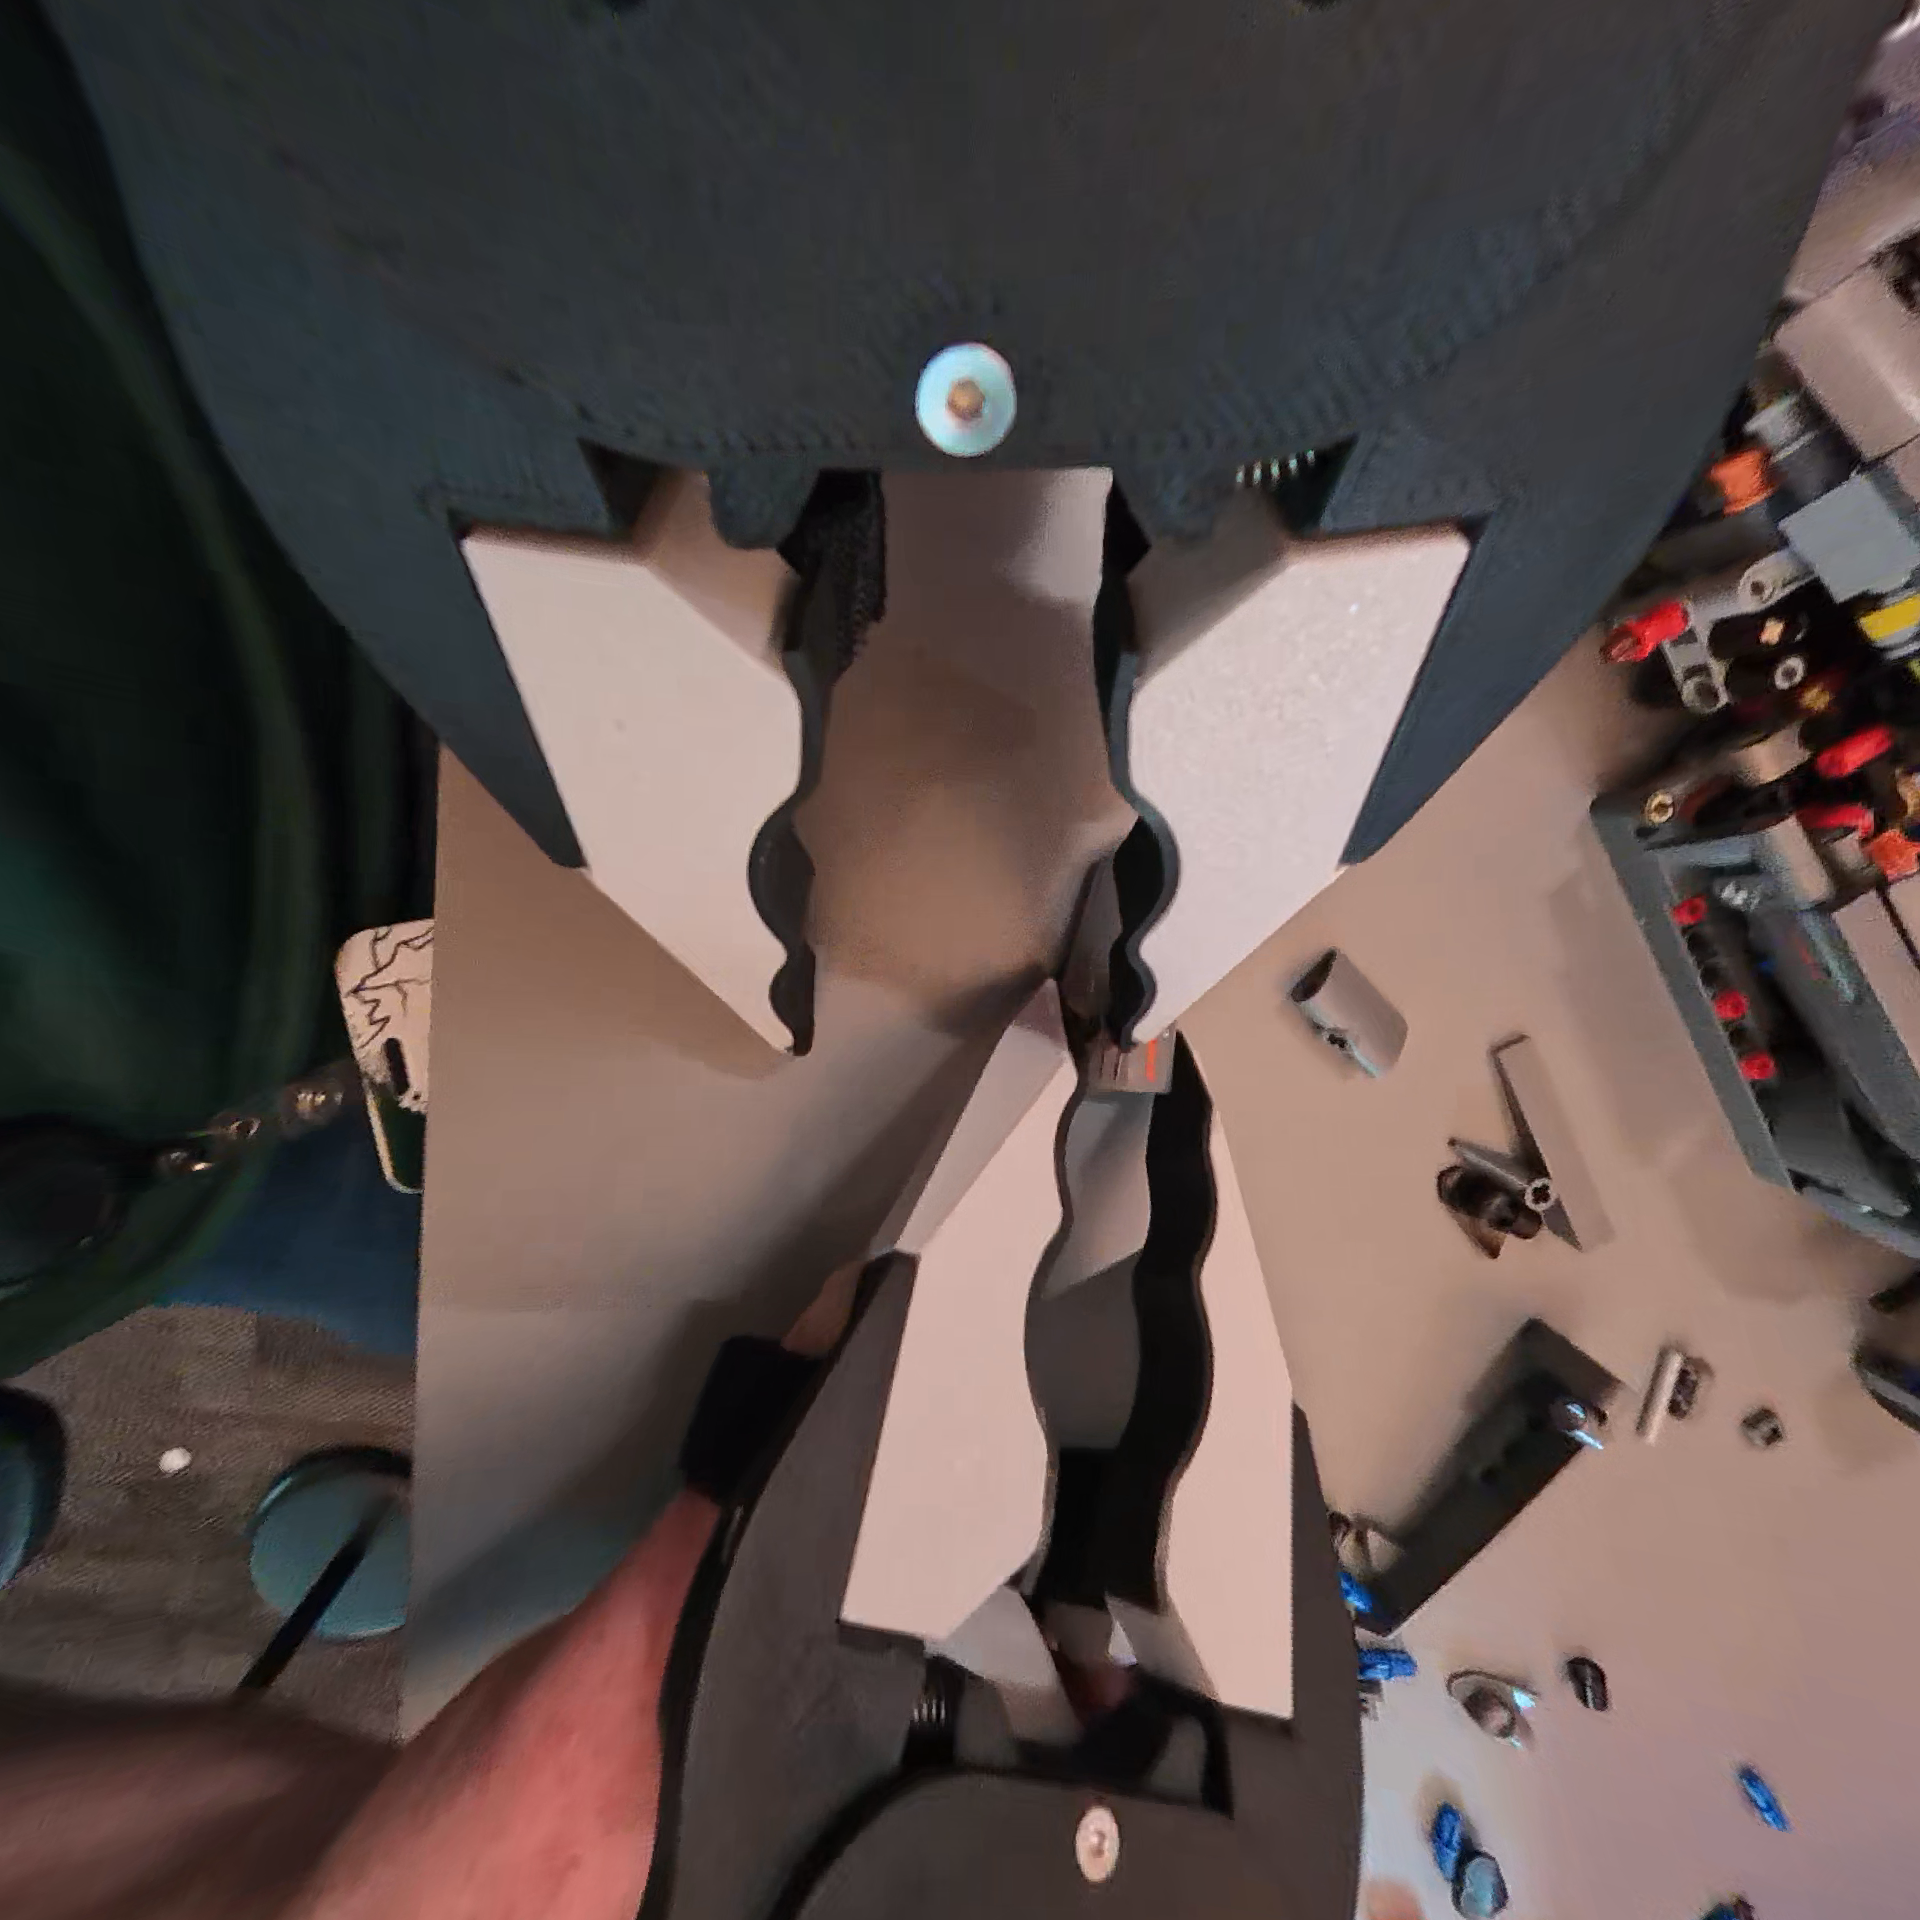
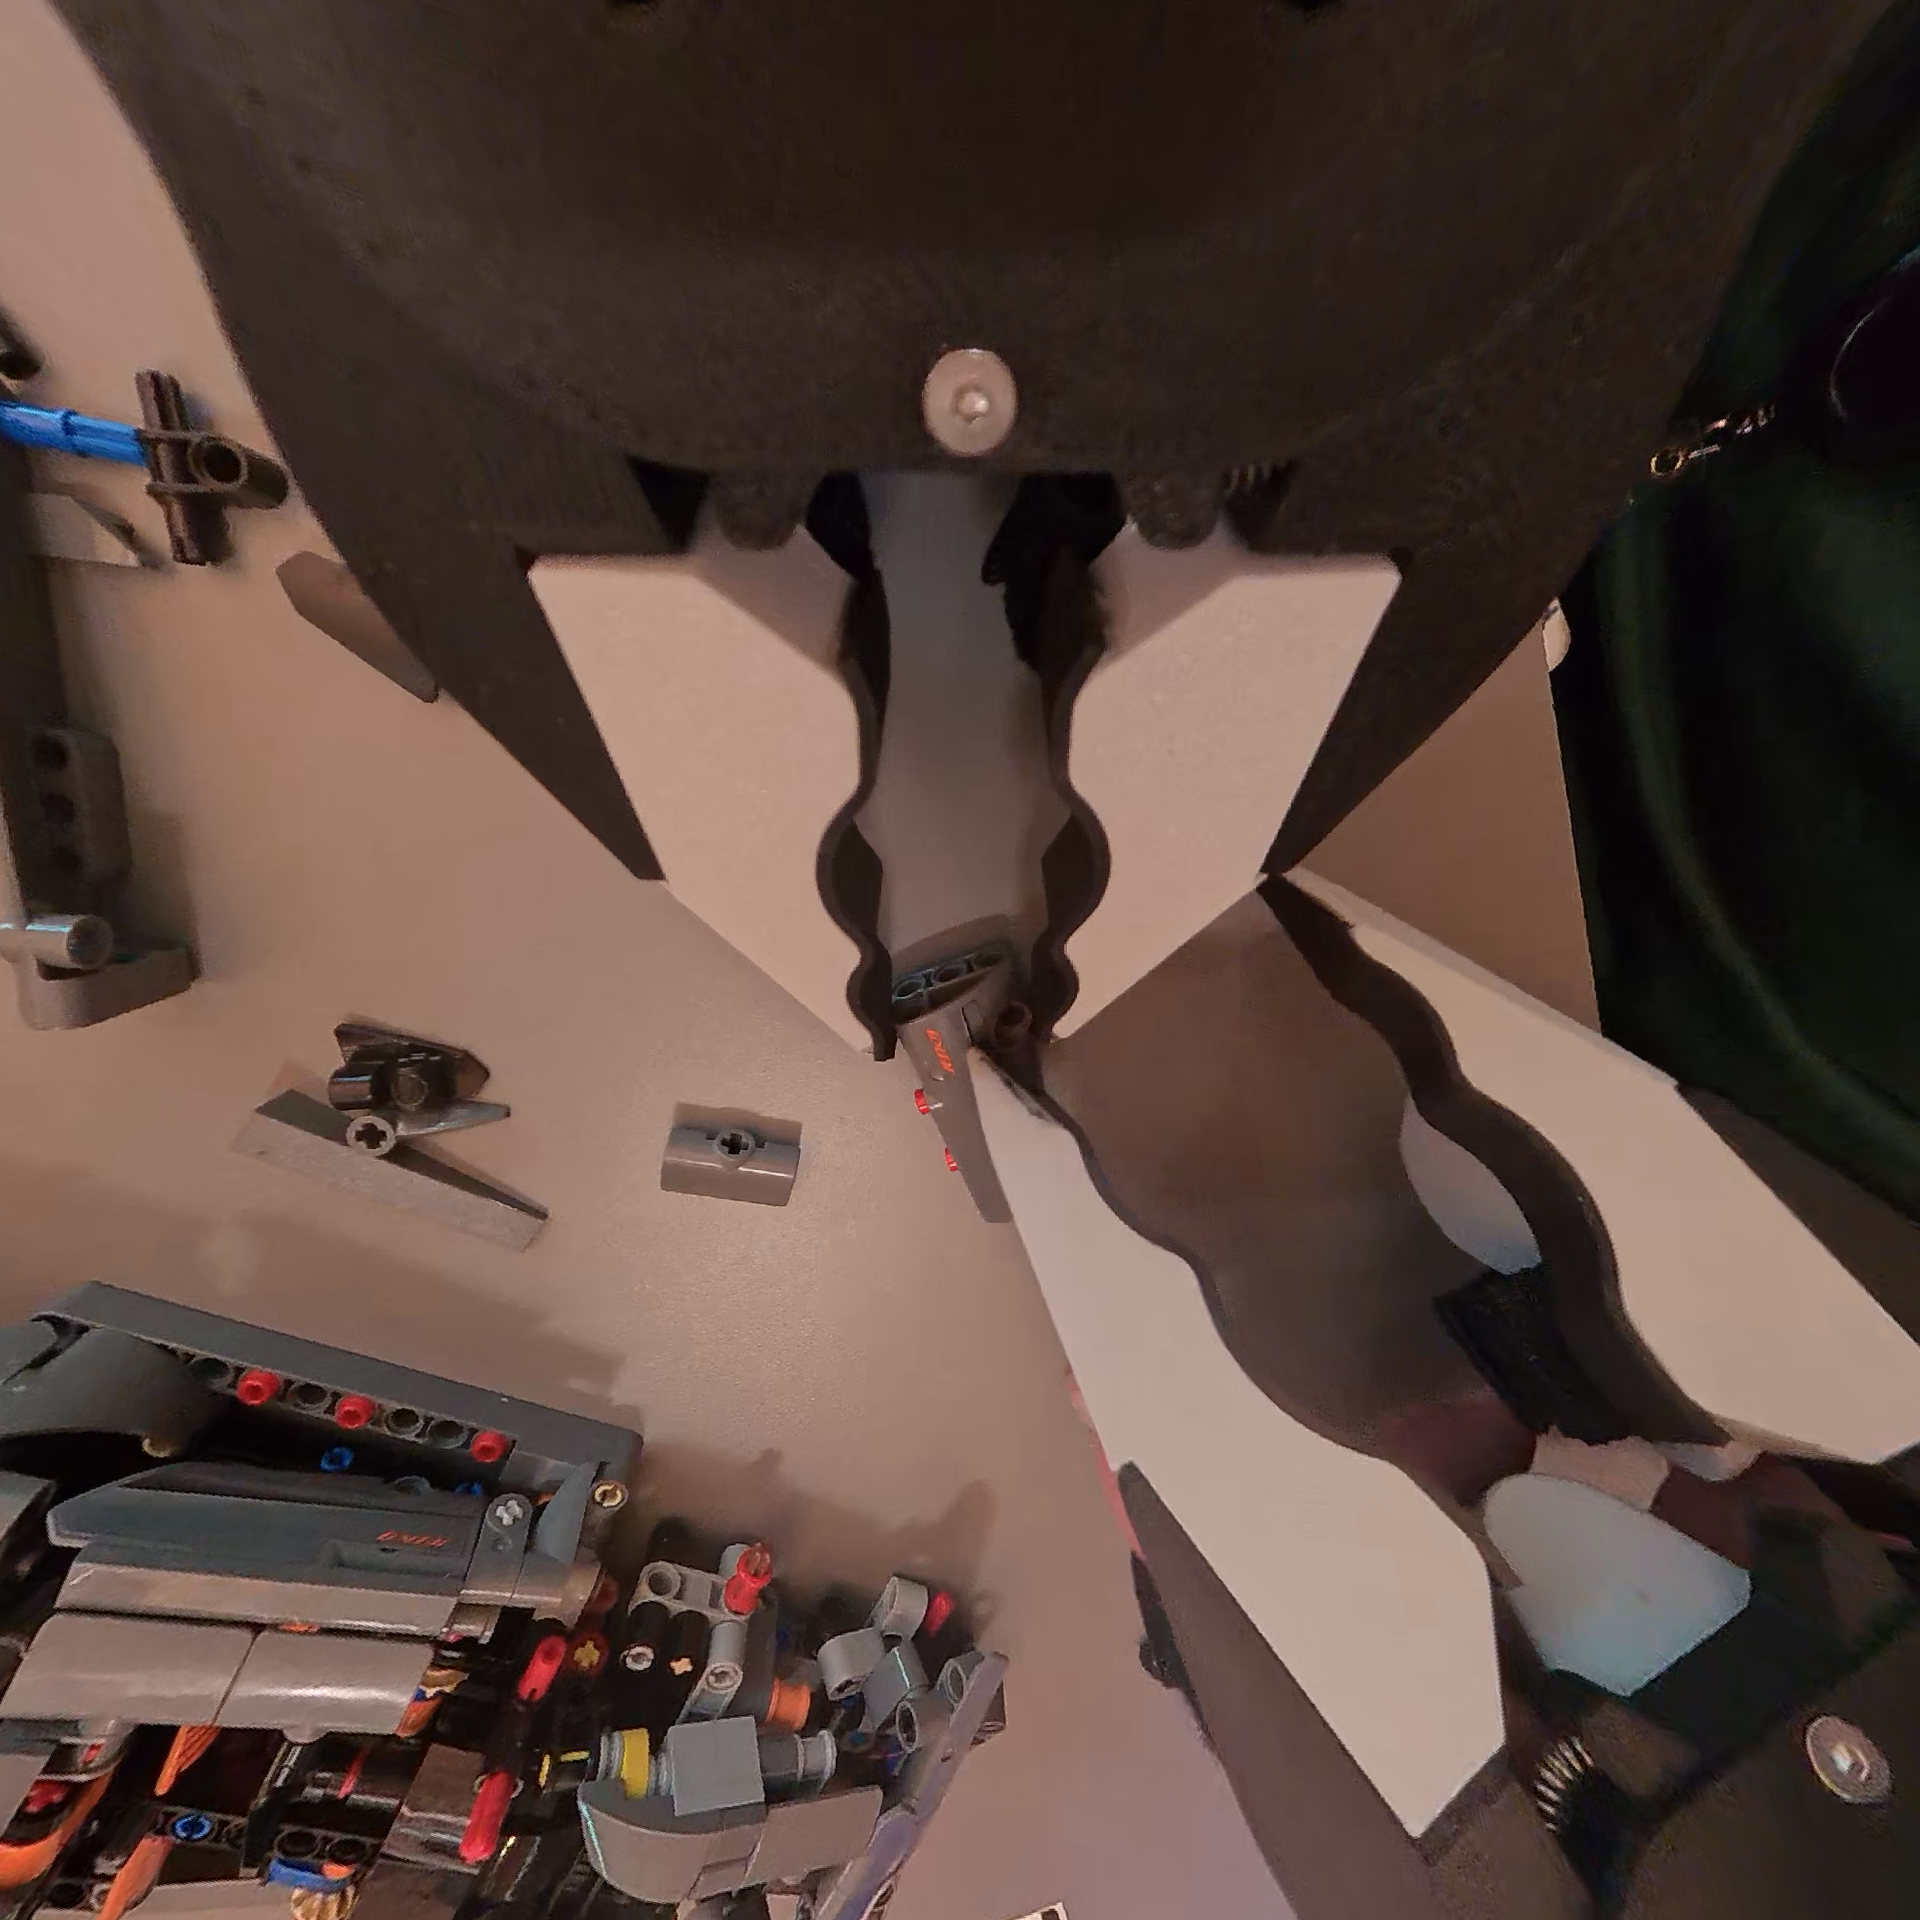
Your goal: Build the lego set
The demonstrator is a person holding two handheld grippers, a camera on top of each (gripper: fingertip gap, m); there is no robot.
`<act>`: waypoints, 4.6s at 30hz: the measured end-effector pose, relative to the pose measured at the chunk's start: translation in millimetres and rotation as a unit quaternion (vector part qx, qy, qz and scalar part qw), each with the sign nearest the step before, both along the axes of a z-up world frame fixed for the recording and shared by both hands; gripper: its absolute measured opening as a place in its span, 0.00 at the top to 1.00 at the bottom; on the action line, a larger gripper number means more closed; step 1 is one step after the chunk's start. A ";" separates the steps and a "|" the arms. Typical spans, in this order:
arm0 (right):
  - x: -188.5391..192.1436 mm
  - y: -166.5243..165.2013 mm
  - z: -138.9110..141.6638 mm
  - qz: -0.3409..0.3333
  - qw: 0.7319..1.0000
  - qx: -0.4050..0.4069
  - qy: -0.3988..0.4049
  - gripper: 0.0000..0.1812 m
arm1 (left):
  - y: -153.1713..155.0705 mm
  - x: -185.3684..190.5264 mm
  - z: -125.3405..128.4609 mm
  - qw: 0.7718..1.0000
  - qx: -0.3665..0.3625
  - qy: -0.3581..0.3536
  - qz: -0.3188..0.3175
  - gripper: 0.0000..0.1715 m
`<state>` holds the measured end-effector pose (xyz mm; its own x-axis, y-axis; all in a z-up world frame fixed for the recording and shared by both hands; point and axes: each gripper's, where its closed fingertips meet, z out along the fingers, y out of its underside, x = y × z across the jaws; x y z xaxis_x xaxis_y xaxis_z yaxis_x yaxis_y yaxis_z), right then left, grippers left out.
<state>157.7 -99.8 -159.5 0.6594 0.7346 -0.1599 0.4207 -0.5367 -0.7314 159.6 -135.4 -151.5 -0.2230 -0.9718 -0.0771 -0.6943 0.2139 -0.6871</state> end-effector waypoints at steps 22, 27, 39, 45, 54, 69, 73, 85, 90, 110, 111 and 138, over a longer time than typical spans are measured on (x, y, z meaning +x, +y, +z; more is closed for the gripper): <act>1.4 -1.5 1.5 0.007 1.000 -0.008 0.015 0.84 | 33.5 -22.2 22.5 0.998 -0.034 -0.037 0.032 0.69; 2.5 -0.8 0.6 0.008 1.000 -0.004 0.007 0.87 | 46.0 -39.1 20.0 0.997 -0.019 -0.031 0.061 0.70; -3.9 -0.7 37.6 0.022 0.993 0.120 0.005 0.87 | 45.8 -32.2 22.8 0.994 -0.045 -0.058 0.077 0.75; -4.6 -4.2 60.1 0.038 0.971 0.229 -0.062 0.87 | 39.1 -26.5 49.1 0.977 -0.158 -0.128 0.067 0.85; -8.1 -7.1 60.0 0.049 0.960 0.257 -0.101 0.86 | 32.0 -30.5 50.1 0.965 -0.218 -0.134 0.049 0.96; 11.3 5.2 66.8 -0.013 0.973 0.228 -0.032 0.83 | 36.5 -25.4 64.5 0.967 -0.187 -0.164 0.056 1.00; 20.6 8.7 66.5 -0.037 0.976 0.216 -0.012 0.82 | 37.7 -24.4 74.3 0.966 -0.169 -0.188 0.047 1.00; -0.9 1.4 78.6 -0.005 0.982 0.154 0.111 0.79 | 28.8 -25.1 91.1 0.957 -0.168 -0.235 -0.002 1.00; -8.4 -0.4 80.1 0.017 0.981 0.149 0.125 0.91 | 26.9 -26.9 90.7 0.954 -0.186 -0.236 -0.015 1.00; -5.7 12.2 85.4 -0.043 0.990 0.040 0.129 0.92 | 38.4 -17.4 89.6 0.968 0.159 -0.193 0.021 0.76; -6.3 12.7 87.9 -0.048 0.988 0.032 0.143 0.92 | 36.5 -15.1 89.6 0.964 0.182 -0.192 0.016 0.74; -19.2 13.8 109.9 -0.019 0.955 -0.026 0.293 0.94 | 55.4 -6.4 94.4 0.940 0.239 -0.235 0.056 0.88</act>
